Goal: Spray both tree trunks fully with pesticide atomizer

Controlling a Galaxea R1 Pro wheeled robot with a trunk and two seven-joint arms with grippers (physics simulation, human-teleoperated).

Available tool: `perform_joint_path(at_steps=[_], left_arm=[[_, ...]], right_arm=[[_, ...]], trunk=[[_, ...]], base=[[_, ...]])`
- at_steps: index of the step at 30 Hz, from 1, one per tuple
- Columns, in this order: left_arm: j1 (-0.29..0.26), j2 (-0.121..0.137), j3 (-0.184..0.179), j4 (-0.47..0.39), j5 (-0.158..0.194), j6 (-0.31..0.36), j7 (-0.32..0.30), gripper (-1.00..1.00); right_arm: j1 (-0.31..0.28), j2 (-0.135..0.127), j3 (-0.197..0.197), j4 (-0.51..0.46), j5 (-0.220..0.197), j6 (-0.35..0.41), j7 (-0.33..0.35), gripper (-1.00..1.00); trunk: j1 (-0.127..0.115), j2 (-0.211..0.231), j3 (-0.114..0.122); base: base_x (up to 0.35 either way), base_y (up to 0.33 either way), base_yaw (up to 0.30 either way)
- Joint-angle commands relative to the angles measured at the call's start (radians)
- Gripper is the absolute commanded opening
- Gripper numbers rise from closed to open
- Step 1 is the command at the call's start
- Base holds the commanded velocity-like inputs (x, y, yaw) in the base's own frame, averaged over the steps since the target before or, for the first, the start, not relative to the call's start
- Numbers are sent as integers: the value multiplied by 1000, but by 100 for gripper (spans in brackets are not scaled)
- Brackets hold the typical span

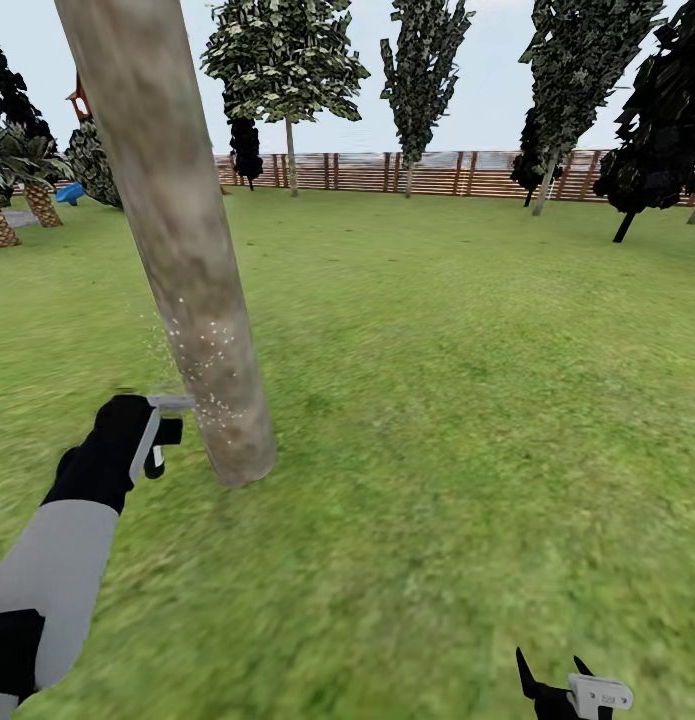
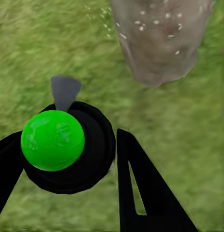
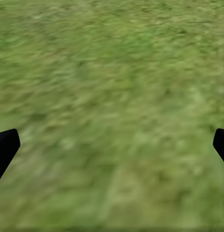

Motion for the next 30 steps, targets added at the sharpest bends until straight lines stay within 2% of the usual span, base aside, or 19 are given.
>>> perform_joint_path(at_steps=[1,3,4,6,9,11,12,13,14,15,18,21,25,28,30], left_arm=[[22,-24,0,1,-10,-4,3,-100],[38,-69,0,4,-17,-9,12,-100],[41,-83,0,6,-18,-10,21,-100],[59,-105,2,10,-12,-13,80,-100],[110,-106,18,-5,-7,-45,98,-100],[147,-105,82,-2,-3,-67,91,-100],[156,-105,102,1,-3,-90,91,-100],[170,-105,120,4,-4,-131,93,-100],[201,-105,133,7,-3,-197,98,-100],[238,-107,139,8,-1,-236,96,-100],[267,-114,141,8,5,-247,90,-100],[291,-127,140,9,26,-276,87,-100],[299,-127,140,10,32,-324,84,-100],[302,-127,140,10,32,-329,85,-100],[325,-125,141,2,32,-329,85,-100]], right_arm=[[0,0,0,0,0,0,0,100],[0,0,0,0,0,0,0,100],[0,0,0,0,0,0,0,100],[0,0,0,0,0,0,0,100],[0,0,0,0,0,0,0,100],[0,0,0,0,0,0,0,100],[0,0,0,0,0,0,0,100],[0,0,0,0,0,0,0,100],[0,1,0,0,1,0,0,100],[0,1,0,0,1,0,0,100],[0,1,1,0,1,0,0,100],[0,1,0,0,2,0,0,100],[0,1,1,0,3,0,1,100],[0,1,1,0,6,0,2,100],[0,1,2,0,6,0,2,100]], trunk=[[0,0,0],[0,0,0],[0,0,0],[0,0,0],[0,0,0],[0,0,0],[0,0,0],[0,0,0],[0,0,0],[0,0,0],[0,0,0],[0,0,0],[0,0,0],[0,0,0],[0,0,0]], base=[[0,0,0],[0,0,0],[0,0,0],[0,0,0],[0,0,0],[21,-109,0],[58,-211,0],[66,-231,0],[104,-254,0],[130,-264,0],[135,-265,0],[144,-266,0],[153,-266,0],[142,-266,0],[137,-266,0]])
